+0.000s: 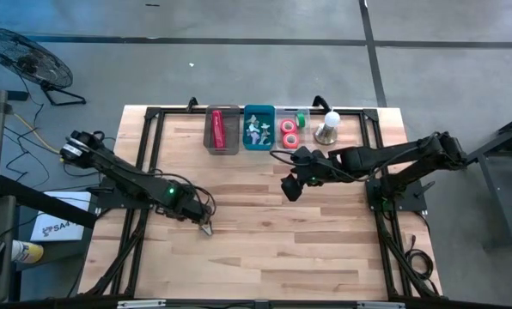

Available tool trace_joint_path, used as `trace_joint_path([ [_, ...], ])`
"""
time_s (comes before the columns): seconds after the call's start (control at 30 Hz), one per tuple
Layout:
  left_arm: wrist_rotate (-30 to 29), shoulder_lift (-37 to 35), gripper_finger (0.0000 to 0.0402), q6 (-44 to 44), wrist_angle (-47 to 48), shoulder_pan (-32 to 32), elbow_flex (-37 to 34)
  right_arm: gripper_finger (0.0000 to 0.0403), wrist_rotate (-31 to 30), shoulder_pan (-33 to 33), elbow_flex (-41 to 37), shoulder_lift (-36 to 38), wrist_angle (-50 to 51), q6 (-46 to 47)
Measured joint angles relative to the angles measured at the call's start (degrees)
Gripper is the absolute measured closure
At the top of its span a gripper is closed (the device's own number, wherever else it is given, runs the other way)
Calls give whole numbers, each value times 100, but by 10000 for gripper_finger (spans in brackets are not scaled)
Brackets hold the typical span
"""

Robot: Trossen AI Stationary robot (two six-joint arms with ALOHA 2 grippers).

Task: Pick and place Stapler, Stapler remover, tape
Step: Put the black staple remover into the blue bin

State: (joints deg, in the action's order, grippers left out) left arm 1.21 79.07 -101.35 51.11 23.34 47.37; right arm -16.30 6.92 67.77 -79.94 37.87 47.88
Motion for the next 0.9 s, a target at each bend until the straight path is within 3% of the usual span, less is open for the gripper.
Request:
trace_joint_path([
  [0.3,-161,-4,163,-1169,-40,521,0,166,-52,-2,0,0,22,70],
  [0.57,-818,82,163,-2060,-584,795,2,166,-143,-2,0,-2,-3,11],
  [0.9,-660,662,163,-2235,-1272,784,7,166,-63,-2,0,-2,-50,-185],
])
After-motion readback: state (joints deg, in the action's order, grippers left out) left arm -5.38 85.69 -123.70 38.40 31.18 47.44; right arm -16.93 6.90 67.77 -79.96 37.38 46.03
